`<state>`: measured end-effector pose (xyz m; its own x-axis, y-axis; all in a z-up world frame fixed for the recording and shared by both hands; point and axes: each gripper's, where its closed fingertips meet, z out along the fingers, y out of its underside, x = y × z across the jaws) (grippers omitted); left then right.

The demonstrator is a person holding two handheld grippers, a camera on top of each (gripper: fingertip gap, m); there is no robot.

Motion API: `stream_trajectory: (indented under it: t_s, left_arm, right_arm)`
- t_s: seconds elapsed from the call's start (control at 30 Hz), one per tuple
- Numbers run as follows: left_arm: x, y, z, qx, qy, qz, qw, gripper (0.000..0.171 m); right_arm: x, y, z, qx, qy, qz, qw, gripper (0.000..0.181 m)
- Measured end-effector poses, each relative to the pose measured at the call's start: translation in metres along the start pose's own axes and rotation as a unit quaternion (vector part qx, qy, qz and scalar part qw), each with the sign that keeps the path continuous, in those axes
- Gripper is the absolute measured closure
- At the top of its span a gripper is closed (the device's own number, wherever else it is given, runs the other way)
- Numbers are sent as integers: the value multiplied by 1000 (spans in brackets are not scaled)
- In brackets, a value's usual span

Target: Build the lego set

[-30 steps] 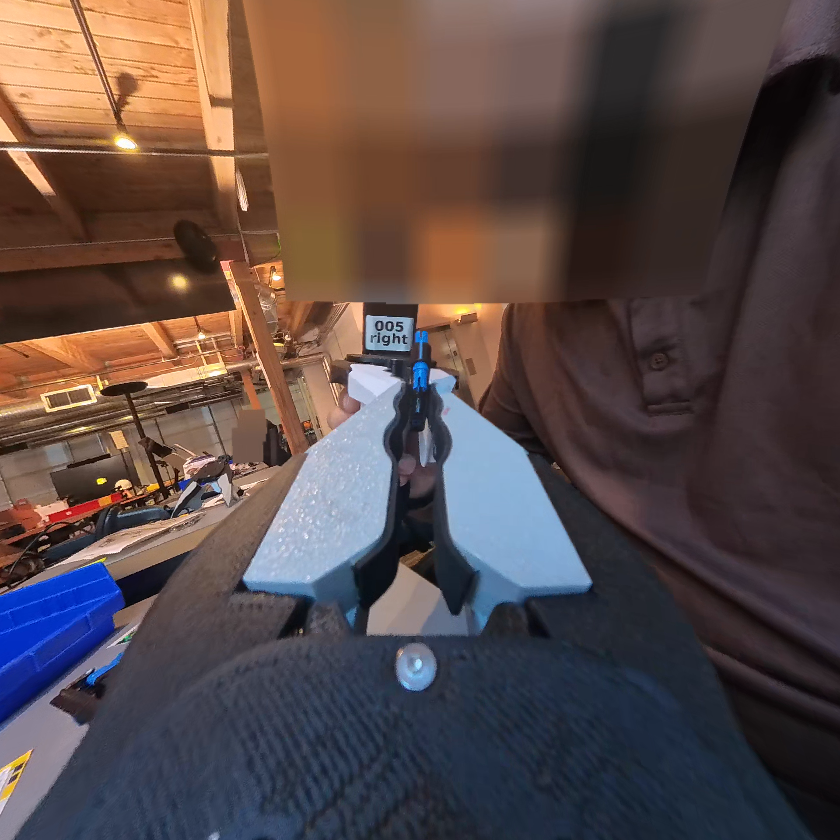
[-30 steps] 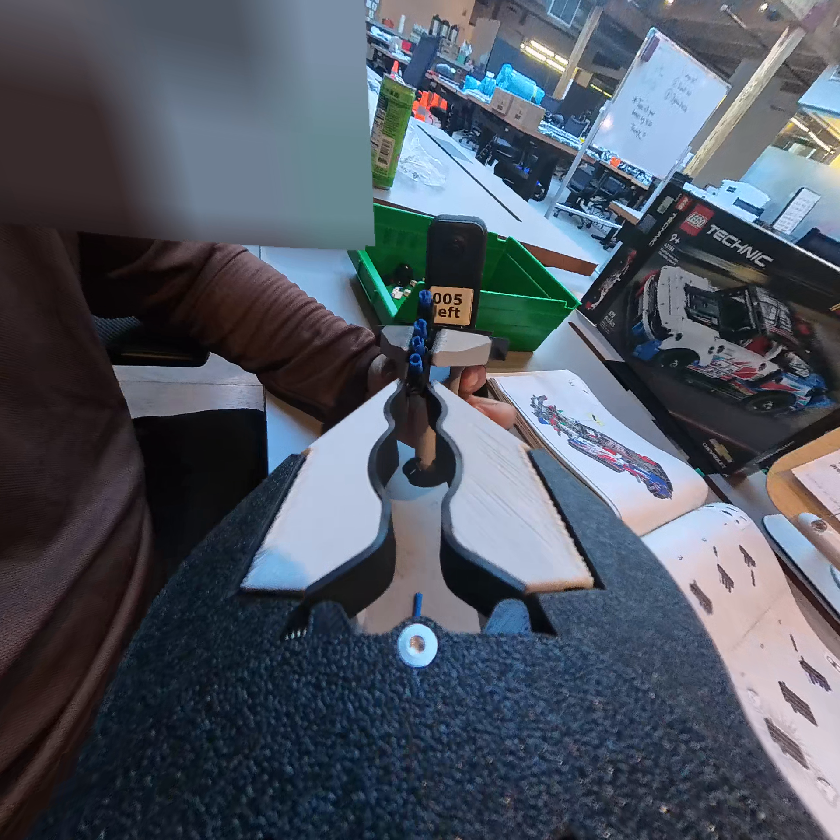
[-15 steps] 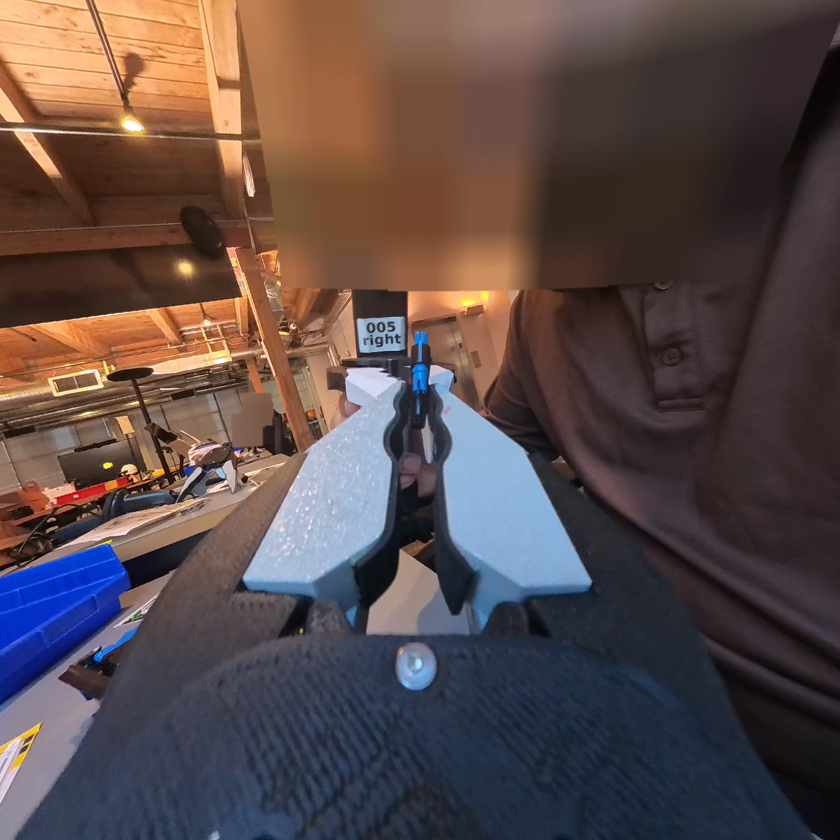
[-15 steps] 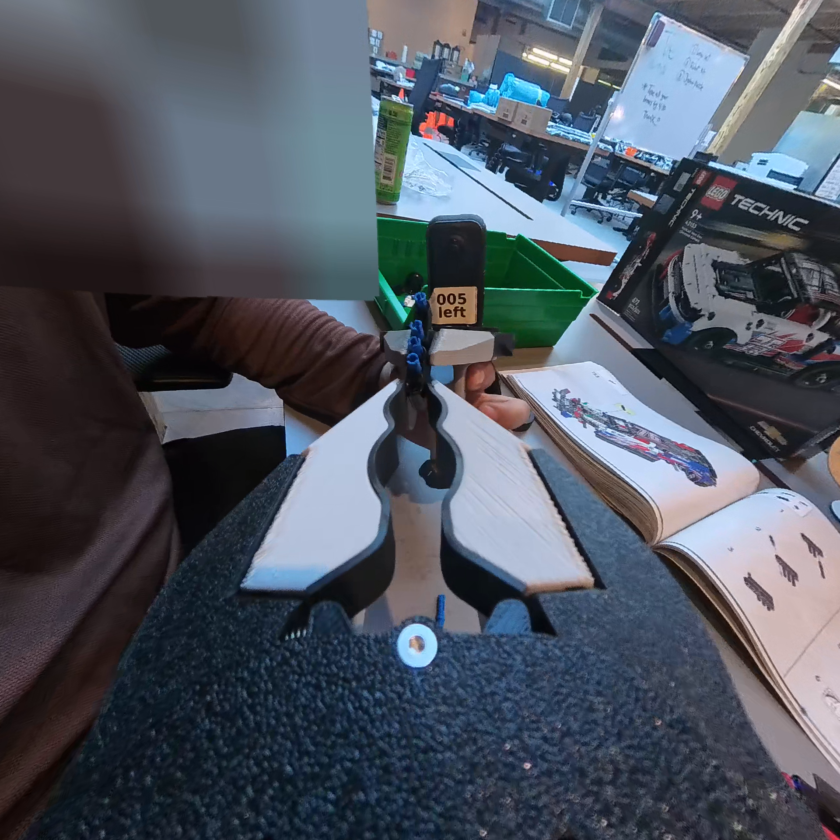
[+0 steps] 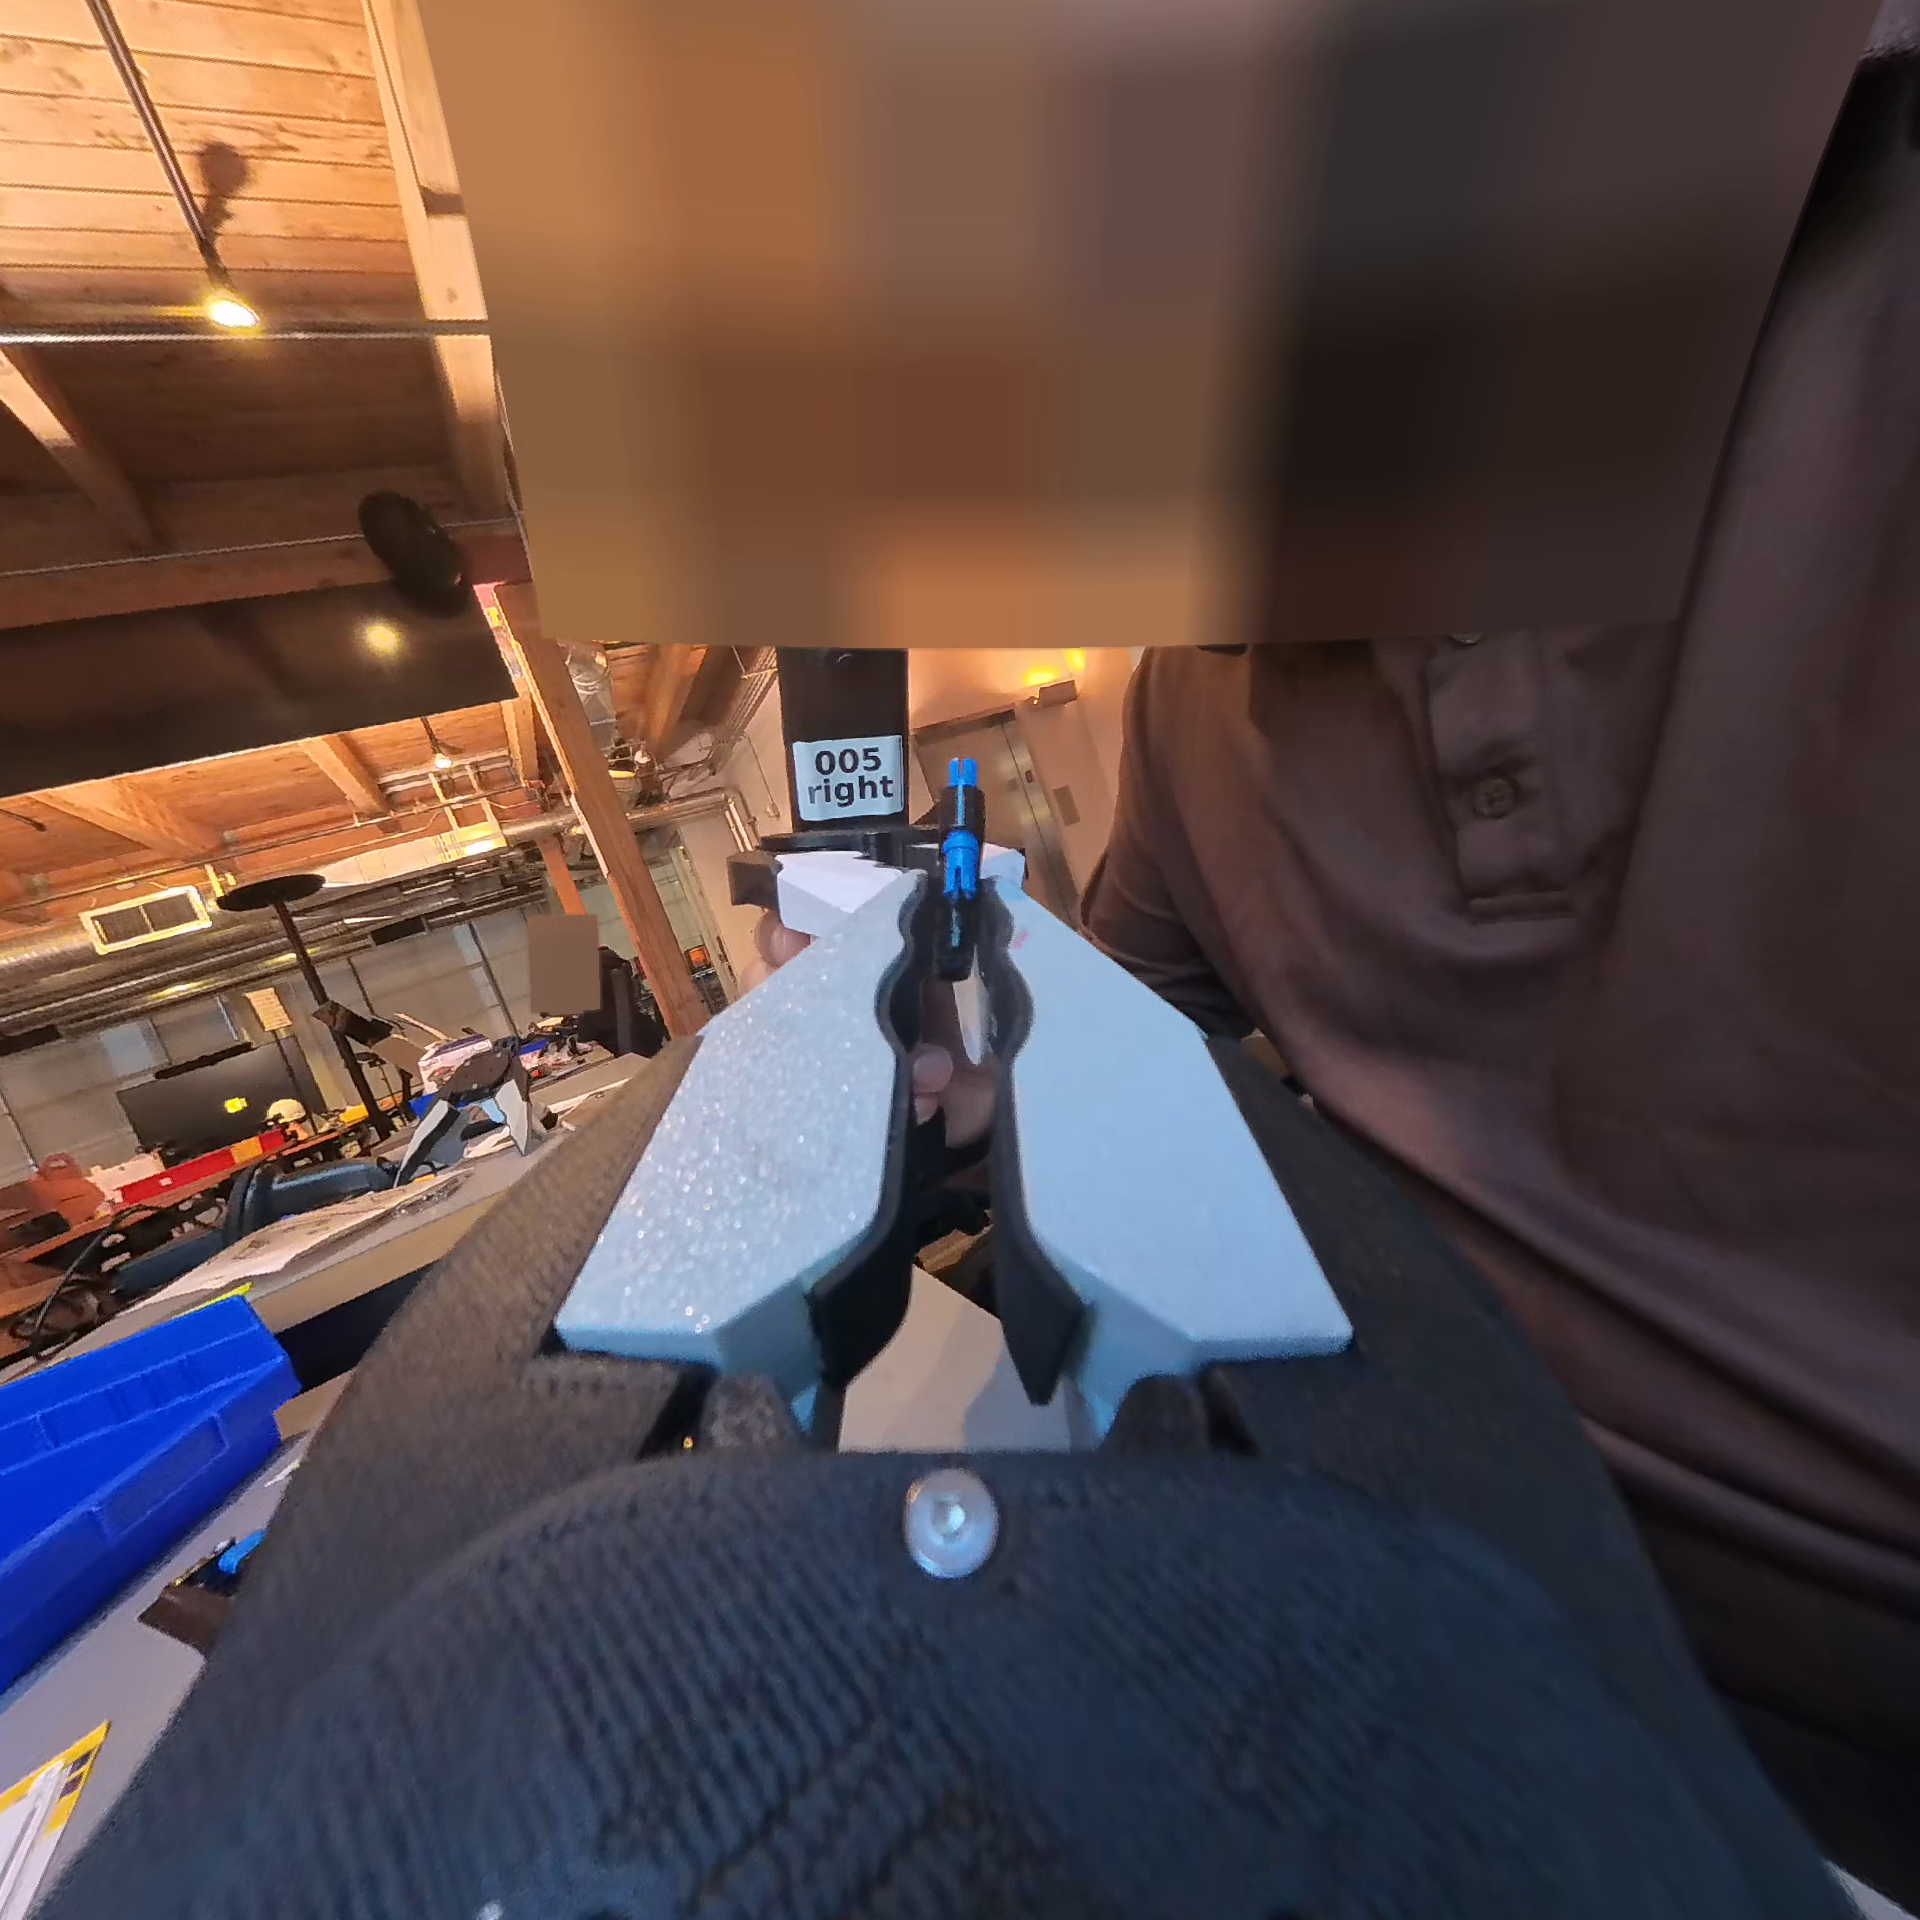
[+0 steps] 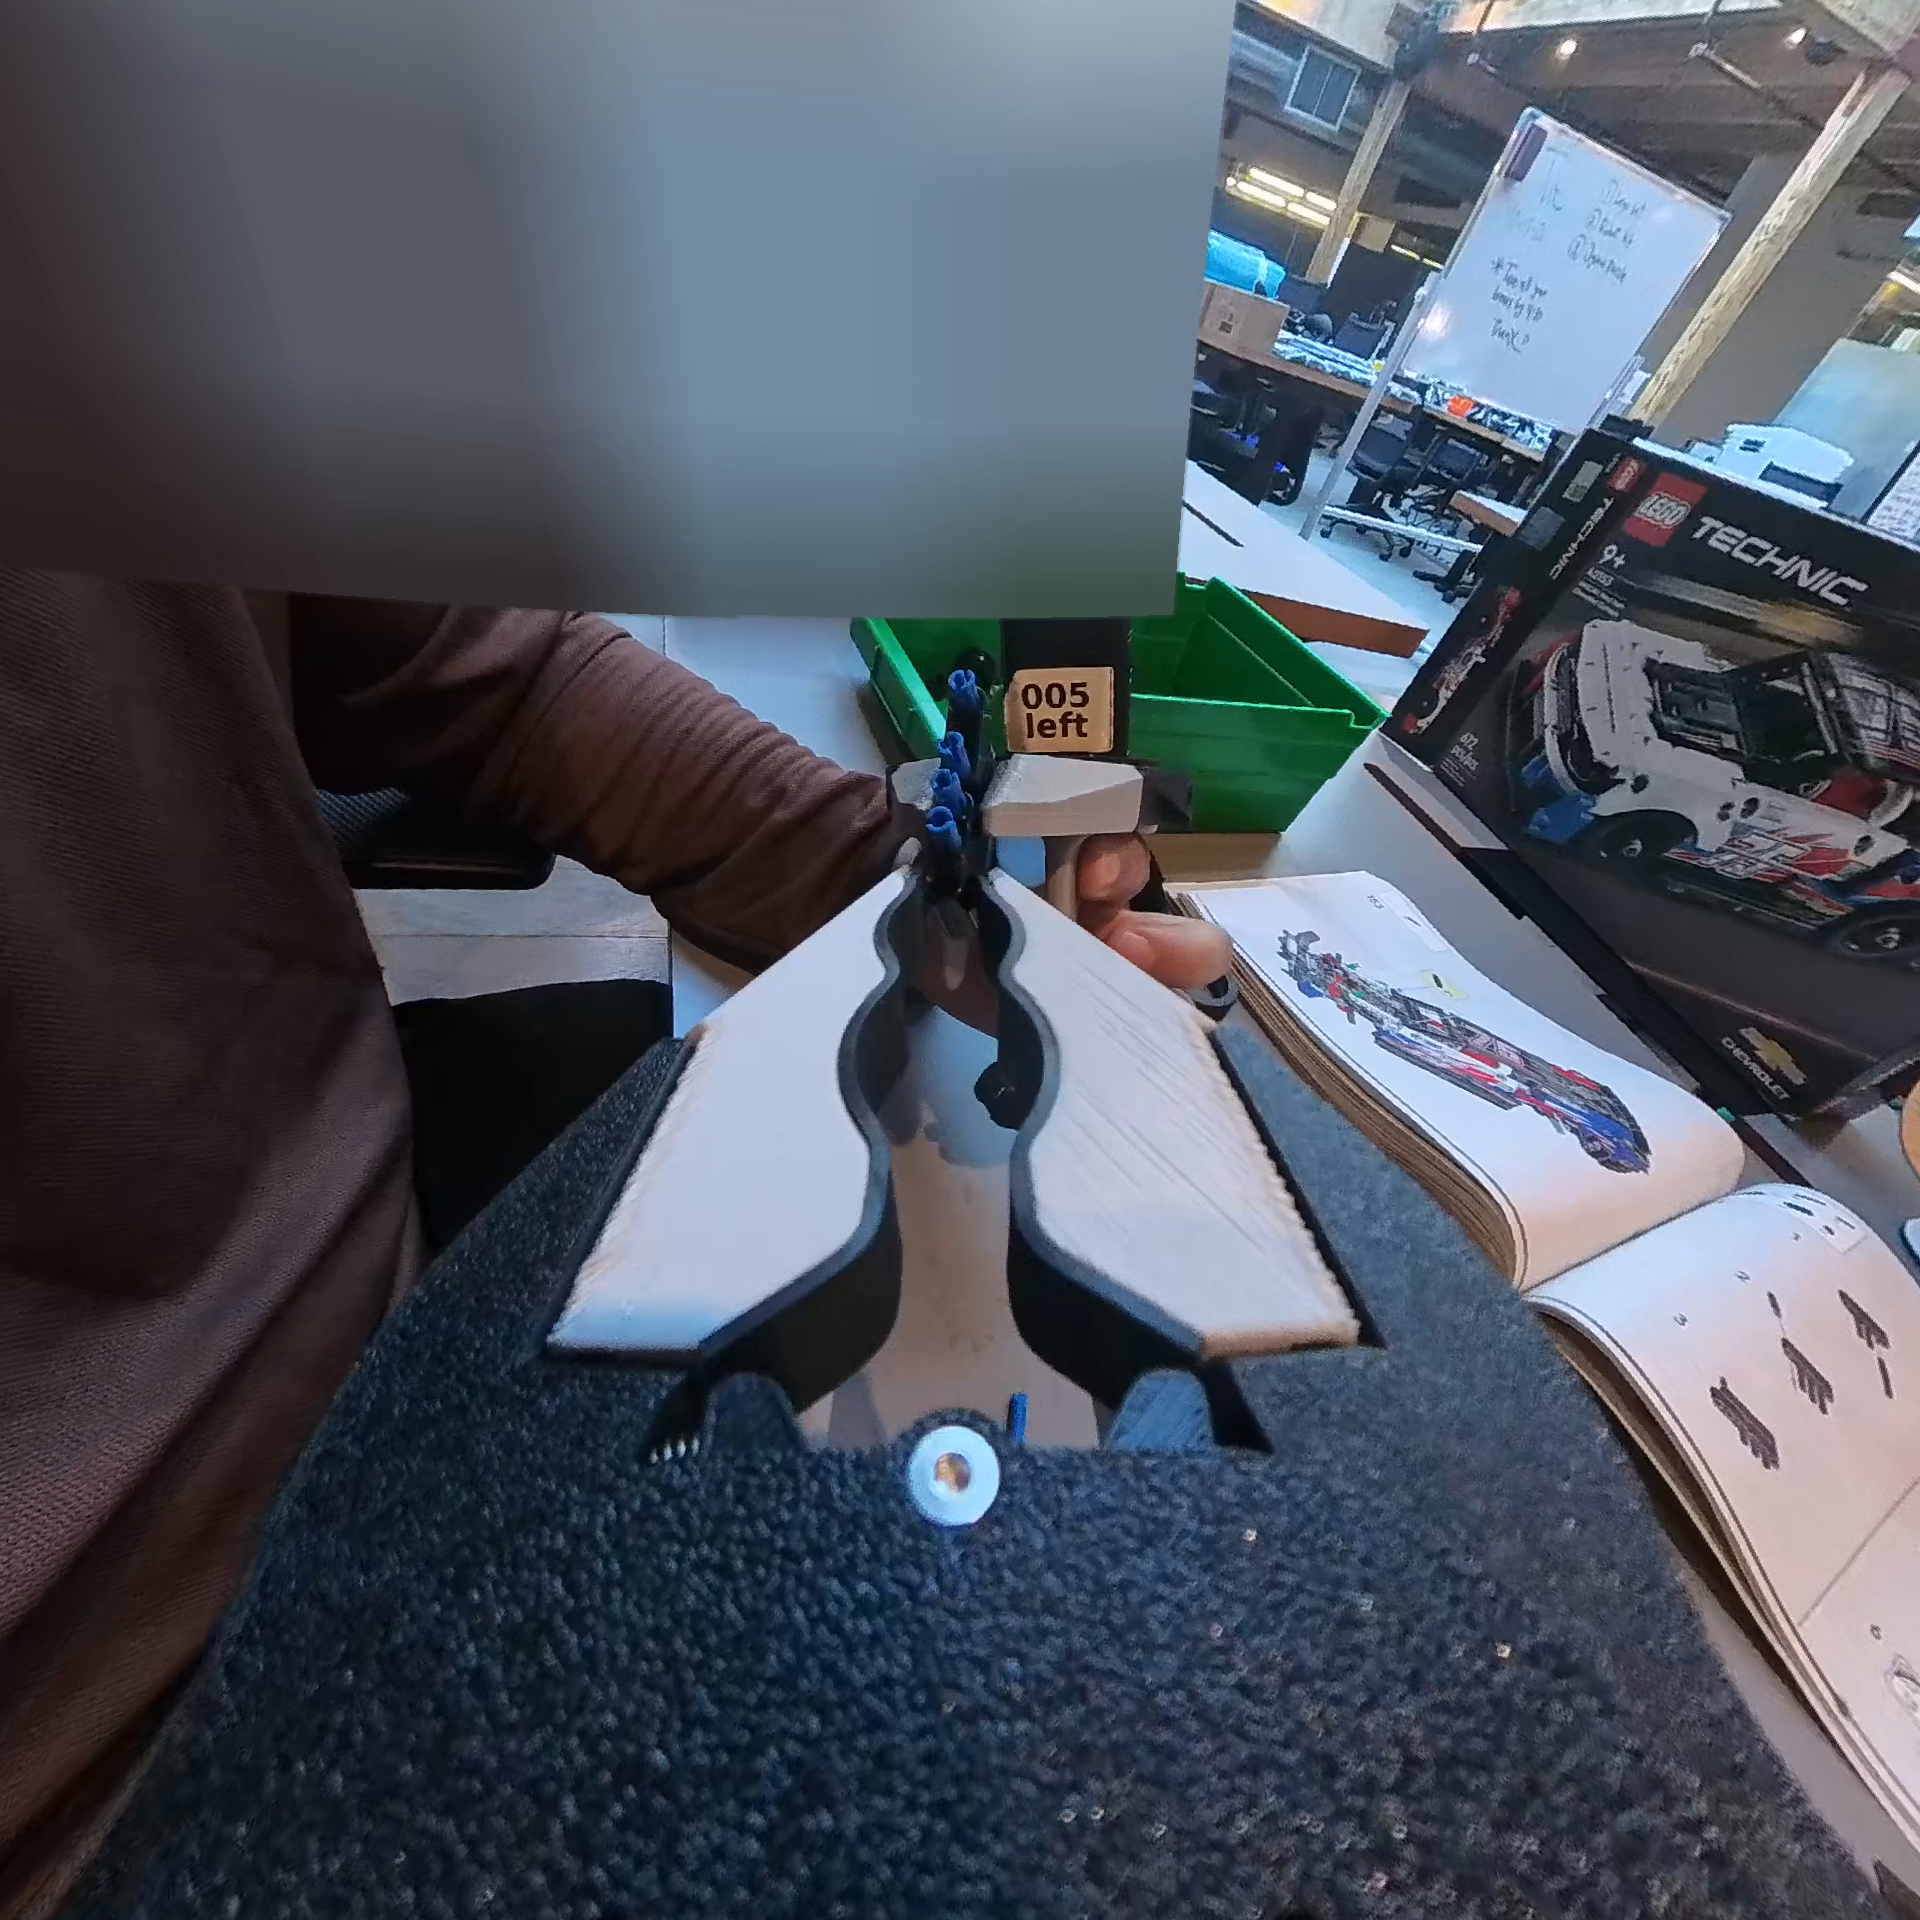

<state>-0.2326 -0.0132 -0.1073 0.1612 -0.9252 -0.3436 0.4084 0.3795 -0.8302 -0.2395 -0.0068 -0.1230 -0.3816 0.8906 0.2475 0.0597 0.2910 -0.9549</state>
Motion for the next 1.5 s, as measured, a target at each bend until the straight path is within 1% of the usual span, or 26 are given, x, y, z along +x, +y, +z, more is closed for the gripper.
stream_trajectory:
  t_s: [0.27, 0.47, 0.53, 0.57, 0.63, 0.67, 0.7, 0.73, 0.77, 0.83, 0.93, 1.0, 1.03, 1.07, 1.13, 1.17, 1.2, 1.27, 1.4, 1.5]
  left_arm:
    - [2, -3, 1, 9, 6, -1, 1000, 166]
    - [0, 1, 0, -1, 2, -5, 1000, 166]
    - [-8, 9, -2, -37, -18, 5, 999, 166]
    - [-17, 18, -6, -73, -45, 21, 996, 167]
    - [-31, 43, -20, -166, -87, 59, 980, 166]
    - [-37, 60, -30, -222, -106, 75, 966, 167]
    - [-41, 81, -44, -295, -116, 97, 944, 167]
    - [-42, 101, -59, -369, -117, 124, 914, 167]
    - [-42, 117, -72, -431, -114, 143, 884, 167]
    - [-36, 140, -93, -525, -101, 150, 832, 167]
    - [-26, 155, -120, -628, -86, 168, 755, 166]
    - [-22, 156, -135, -674, -85, 191, 708, 166]
    - [-20, 156, -137, -685, -90, 200, 695, 165]
    - [-16, 157, -138, -691, -89, 201, 689, 162]
    - [-13, 157, -137, -694, -108, 187, 686, 160]
    - [-13, 157, -137, -697, -121, 167, 687, 159]
    - [-9, 157, -135, -697, -124, 142, 692, 159]
    - [3, 155, -127, -686, -110, 88, 714, 154]
    - [12, 149, -117, -659, -139, 25, 739, 113]
    - [22, 146, -115, -644, -139, -10, 753, 106]
  right_arm:
    - [-3, -4, 1, 0, -1, -3, 1000, 172]
    - [0, 0, 0, -4, -3, 8, 1000, 172]
    - [8, 10, -3, -23, 5, 22, 999, 171]
    - [16, 18, -7, -38, 16, 35, 999, 169]
    - [32, 39, -23, -69, 27, 83, 994, 169]
    - [41, 53, -32, -90, 37, 114, 989, 169]
    - [49, 70, -42, -115, 50, 143, 982, 168]
    - [52, 88, -51, -144, 50, 170, 974, 166]
    - [49, 106, -57, -176, 40, 198, 963, 164]
    - [40, 140, -64, -229, 34, 241, 942, 156]
    - [21, 170, -54, -266, 15, 258, 929, 156]
    - [18, 178, -44, -282, 10, 247, 927, 154]
    - [18, 180, -39, -285, 7, 243, 927, 154]
    - [18, 181, -34, -289, 1, 242, 926, 153]
    - [13, 188, -27, -303, -15, 249, 920, 151]
    - [10, 189, -23, -305, -24, 253, 918, 151]
    - [8, 187, -18, -300, -34, 257, 918, 152]
    - [1, 185, -12, -301, -52, 265, 914, 154]
    - [-19, 174, 2, -289, -103, 270, 913, 157]
    - [-21, 169, 3, -287, -112, 251, 918, 159]
